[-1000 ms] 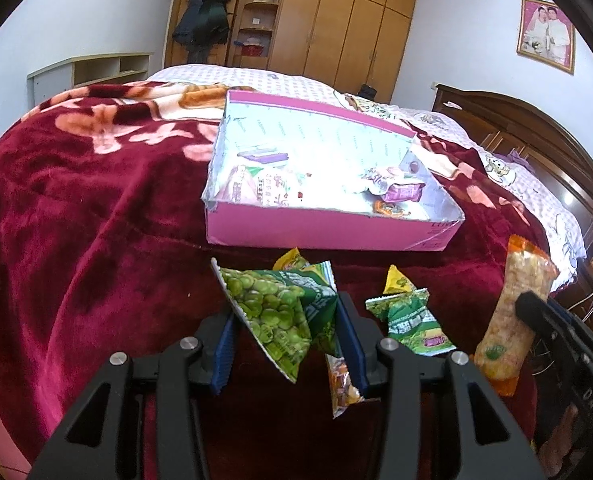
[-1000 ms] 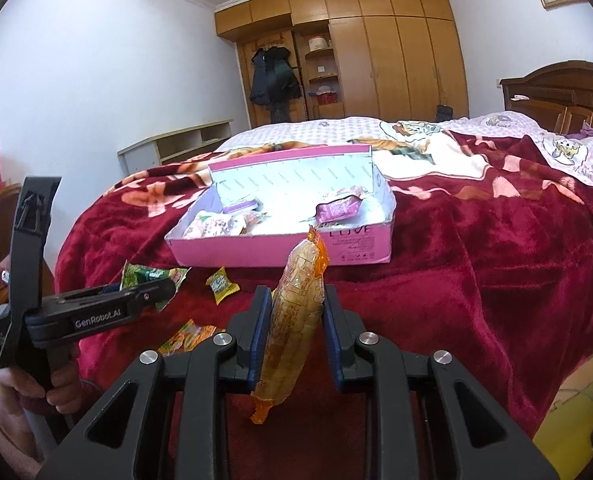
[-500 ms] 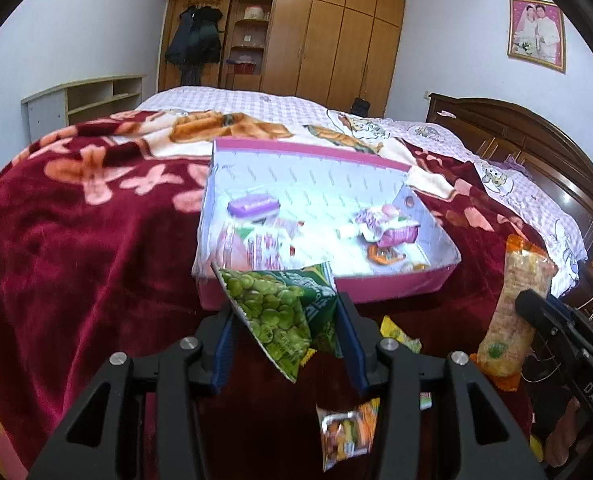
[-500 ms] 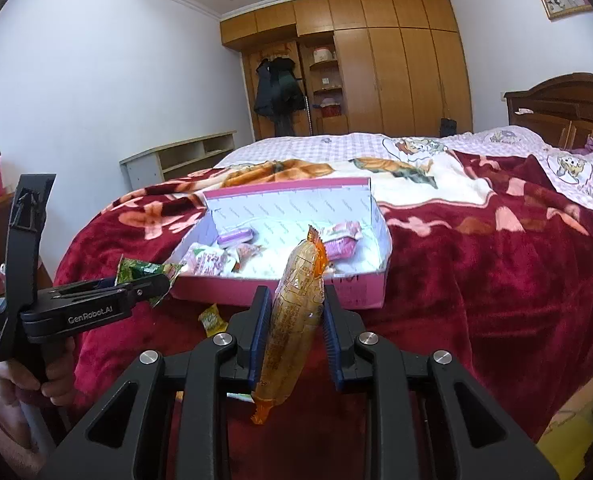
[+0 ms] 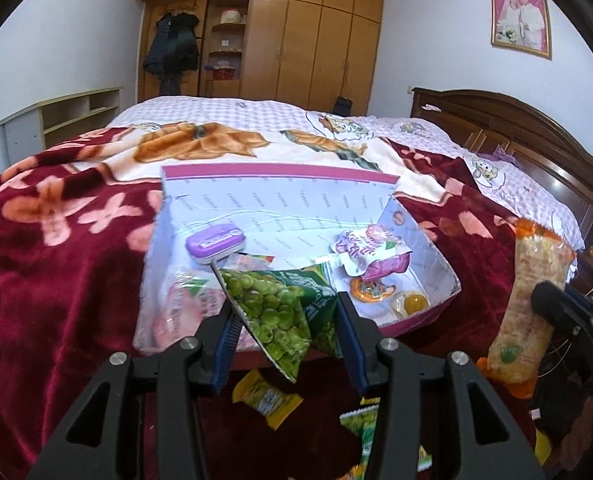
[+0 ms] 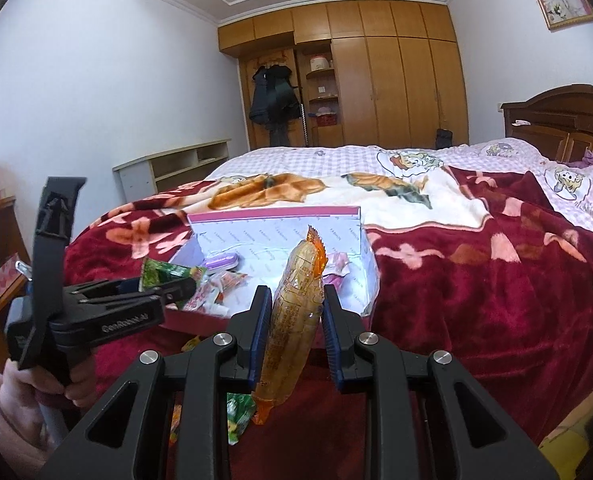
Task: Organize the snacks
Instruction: 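Lift the pea bag and bread roll and carry them over the pink box, then lower the pea bag and bread roll into the box and open both tools, then move both tools back from the box toward the loose snack packets, then grasp the cartoon candy bag with the left tool while the right tool grasps the green packet, then carry the candy bag and green packet over the pink box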
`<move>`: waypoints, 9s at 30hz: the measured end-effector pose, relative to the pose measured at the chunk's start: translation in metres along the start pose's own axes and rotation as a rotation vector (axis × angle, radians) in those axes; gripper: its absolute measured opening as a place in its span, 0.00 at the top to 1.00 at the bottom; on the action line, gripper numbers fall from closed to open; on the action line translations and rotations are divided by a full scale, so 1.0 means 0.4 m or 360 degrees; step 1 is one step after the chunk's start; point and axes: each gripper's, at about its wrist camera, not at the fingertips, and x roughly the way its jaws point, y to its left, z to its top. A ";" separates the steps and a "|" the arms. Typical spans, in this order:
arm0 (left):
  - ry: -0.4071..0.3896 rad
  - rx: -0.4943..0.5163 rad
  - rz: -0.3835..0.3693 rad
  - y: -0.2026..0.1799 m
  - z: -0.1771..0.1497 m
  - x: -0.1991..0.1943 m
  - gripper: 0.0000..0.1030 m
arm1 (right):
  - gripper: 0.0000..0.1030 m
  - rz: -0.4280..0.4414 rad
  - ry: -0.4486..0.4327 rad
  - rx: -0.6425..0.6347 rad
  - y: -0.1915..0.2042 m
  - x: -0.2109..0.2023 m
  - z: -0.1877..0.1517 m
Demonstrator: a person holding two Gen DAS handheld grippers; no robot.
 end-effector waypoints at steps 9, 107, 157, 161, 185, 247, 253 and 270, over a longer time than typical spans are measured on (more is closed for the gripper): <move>0.0062 0.0000 -0.0039 0.000 0.015 0.105 0.53 | 0.74 -0.0039 0.0003 0.0016 -0.032 0.043 0.047; 0.0106 -0.0103 0.0086 0.068 -0.069 -0.056 0.28 | 0.44 0.0168 0.0220 0.0010 0.010 0.153 0.028; 0.0324 0.0086 0.0032 -0.034 -0.266 -0.078 0.29 | 0.44 0.0064 0.0556 0.0254 -0.030 0.096 -0.262; 0.0315 0.0125 0.0070 -0.039 -0.274 -0.070 0.29 | 0.44 0.0070 0.0561 0.0263 -0.033 0.098 -0.266; 0.0287 -0.0064 0.0184 0.064 -0.284 -0.049 0.58 | 0.30 0.0136 0.0476 0.0235 -0.004 0.072 -0.260; 0.0182 -0.0248 0.0216 0.137 -0.270 -0.109 0.59 | 0.57 0.0200 0.0425 0.0213 0.080 0.089 -0.237; 0.0150 -0.0217 0.0219 0.111 -0.254 -0.132 0.59 | 0.57 0.0204 0.0393 0.0226 0.068 0.067 -0.227; 0.0051 -0.0097 0.0214 0.042 -0.198 -0.183 0.59 | 0.57 0.0271 0.0337 0.0274 0.054 0.015 -0.178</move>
